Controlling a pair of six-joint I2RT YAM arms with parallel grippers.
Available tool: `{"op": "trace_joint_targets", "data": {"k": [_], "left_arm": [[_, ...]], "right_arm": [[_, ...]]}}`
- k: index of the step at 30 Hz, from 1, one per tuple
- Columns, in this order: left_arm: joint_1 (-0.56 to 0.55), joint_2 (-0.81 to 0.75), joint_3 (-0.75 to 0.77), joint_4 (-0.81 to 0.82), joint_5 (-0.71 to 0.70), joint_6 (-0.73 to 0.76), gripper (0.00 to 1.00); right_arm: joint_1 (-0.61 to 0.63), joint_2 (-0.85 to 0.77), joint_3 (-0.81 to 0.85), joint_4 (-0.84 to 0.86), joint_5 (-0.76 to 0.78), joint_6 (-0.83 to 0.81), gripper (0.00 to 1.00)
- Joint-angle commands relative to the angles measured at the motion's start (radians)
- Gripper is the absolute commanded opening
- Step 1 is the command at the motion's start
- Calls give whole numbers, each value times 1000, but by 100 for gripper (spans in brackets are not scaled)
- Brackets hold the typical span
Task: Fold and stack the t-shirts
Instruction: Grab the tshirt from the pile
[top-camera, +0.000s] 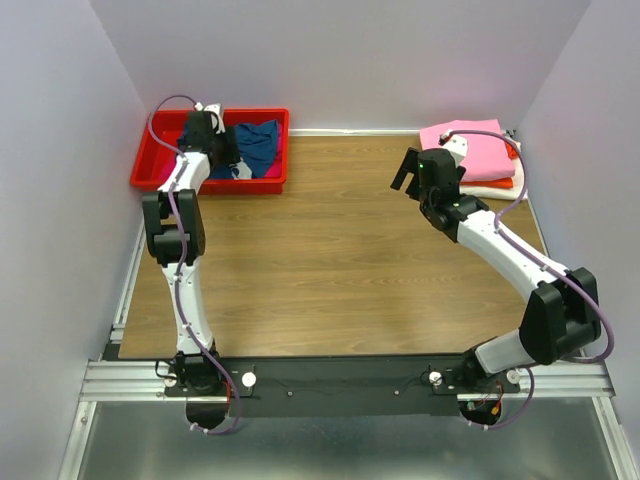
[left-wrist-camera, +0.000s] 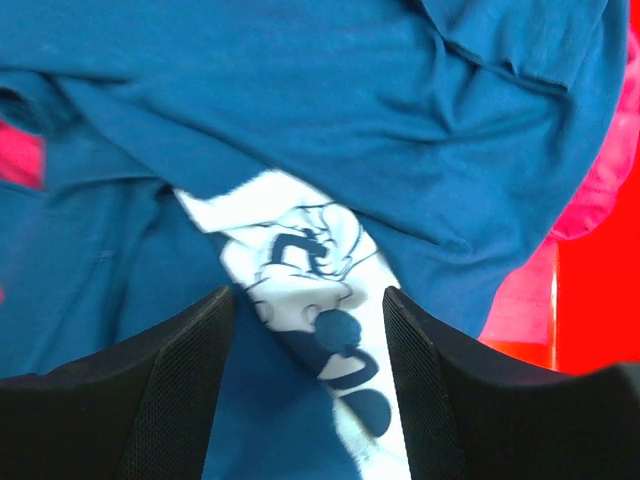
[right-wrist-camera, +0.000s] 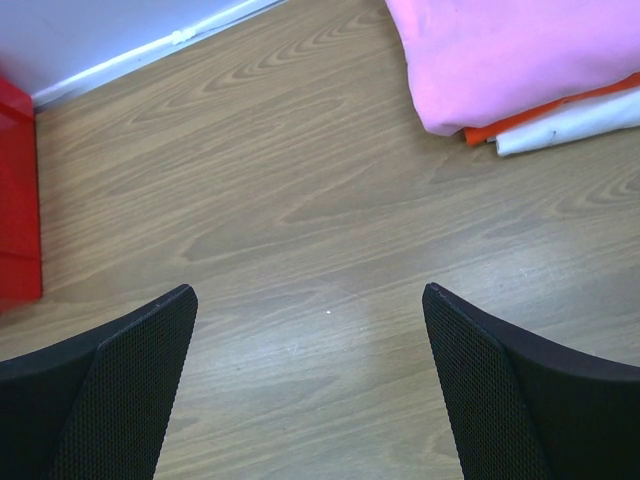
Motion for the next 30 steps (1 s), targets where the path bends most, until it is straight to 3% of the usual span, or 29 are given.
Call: {"op": "trace_joint_targets", "data": {"k": [1, 6, 9, 10, 13, 19, 30], "left_arm": [[-27, 36, 50, -73, -9, -4, 68], [-29, 47, 49, -111, -91, -18, 62], [-27, 51, 52, -113, -82, -15, 39], [-29, 54, 55, -116, -78, -16, 20], [-27, 47, 61, -119, -62, -19, 0], [-27, -54, 94, -116, -45, -51, 0], [-29, -344, 153, -1, 177, -88, 0]], "right_arm": [[-2, 17, 0, 10, -28, -5, 100], [-2, 11, -8, 10, -39, -4, 100], [-4, 10, -12, 10, -42, -4, 100], [-2, 11, -12, 10, -45, -4, 100], [-2, 10, -11, 10, -47, -4, 100], [-2, 11, 11, 10, -33, -16, 100], [-2, 56, 52, 12, -82, -27, 100]]}}
